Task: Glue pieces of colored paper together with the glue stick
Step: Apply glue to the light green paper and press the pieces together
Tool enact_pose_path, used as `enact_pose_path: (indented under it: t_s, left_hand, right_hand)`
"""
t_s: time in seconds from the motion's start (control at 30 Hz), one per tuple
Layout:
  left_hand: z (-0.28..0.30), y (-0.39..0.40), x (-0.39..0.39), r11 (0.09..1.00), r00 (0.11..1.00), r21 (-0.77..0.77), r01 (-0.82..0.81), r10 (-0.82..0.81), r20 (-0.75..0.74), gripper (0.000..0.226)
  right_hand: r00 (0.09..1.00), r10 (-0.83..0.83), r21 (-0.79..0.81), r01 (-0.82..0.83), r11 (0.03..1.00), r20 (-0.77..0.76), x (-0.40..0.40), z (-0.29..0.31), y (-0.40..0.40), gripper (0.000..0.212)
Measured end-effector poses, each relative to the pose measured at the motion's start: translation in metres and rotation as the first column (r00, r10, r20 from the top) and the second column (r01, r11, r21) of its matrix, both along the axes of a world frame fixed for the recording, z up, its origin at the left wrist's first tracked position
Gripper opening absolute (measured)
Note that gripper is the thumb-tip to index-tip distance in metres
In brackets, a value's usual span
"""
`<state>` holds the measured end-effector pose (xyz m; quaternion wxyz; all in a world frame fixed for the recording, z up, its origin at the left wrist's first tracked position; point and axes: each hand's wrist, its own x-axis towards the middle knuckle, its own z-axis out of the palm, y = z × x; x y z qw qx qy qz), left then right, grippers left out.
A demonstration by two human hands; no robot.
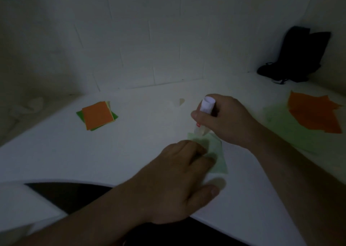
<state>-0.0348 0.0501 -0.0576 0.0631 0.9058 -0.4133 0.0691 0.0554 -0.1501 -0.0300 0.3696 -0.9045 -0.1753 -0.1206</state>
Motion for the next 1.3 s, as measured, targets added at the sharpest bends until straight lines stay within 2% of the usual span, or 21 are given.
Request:
enact_pose_path:
  t_s: [0.13, 0.27, 0.5, 0.93, 1.03, 1.17, 1.23, 1.3]
  left_hand:
    - [-0.001, -0.002, -0.004, 0.998, 0.999, 0.037, -0.041, 0.040, 0.011, 0.064]
    - [0.000, -0.004, -0.002, 0.997, 0.999, 0.054, -0.047, 0.047, 0.000, 0.069]
    - [0.003, -0.004, -0.002, 0.997, 0.999, 0.068, -0.035, 0.036, -0.018, 0.069]
    - [0.002, -0.003, -0.001, 0.995, 0.999, 0.090, -0.032, 0.036, -0.039, 0.071]
    - [0.002, -0.003, -0.001, 0.994, 0.998, 0.100, -0.035, 0.040, -0.049, 0.073]
    - [0.003, -0.007, -0.001, 0.995, 0.995, 0.077, -0.068, 0.073, -0.065, 0.073]
    - [0.003, -0.009, 0.001, 0.993, 0.991, 0.061, -0.100, 0.105, -0.087, 0.074]
    - [0.004, -0.012, 0.002, 0.991, 0.985, 0.052, -0.123, 0.128, -0.111, 0.075]
  right_hand:
    - [1.000, -0.018, 0.045, 0.018, 0.999, 0.012, 0.002, 0.000, -0.001, 0.024]
    - [1.000, -0.014, 0.009, 0.014, 1.000, 0.006, 0.004, -0.004, -0.001, 0.023]
    - [1.000, 0.011, -0.050, -0.012, 0.999, -0.018, 0.005, -0.008, 0.004, 0.020]
    - [0.999, 0.029, -0.057, -0.030, 0.998, -0.013, 0.011, -0.013, 0.019, 0.019]
    - [0.999, 0.031, -0.035, -0.032, 0.999, -0.025, 0.014, -0.016, 0.023, 0.018]
    - [0.999, -0.022, 0.105, 0.026, 0.994, -0.034, 0.020, -0.015, 0.019, 0.035]
    - [0.997, -0.072, 0.159, 0.069, 0.985, 0.014, 0.020, -0.007, 0.008, 0.026]
    - [0.995, -0.081, 0.134, 0.074, 0.988, 0.050, 0.019, -0.002, -0.002, 0.021]
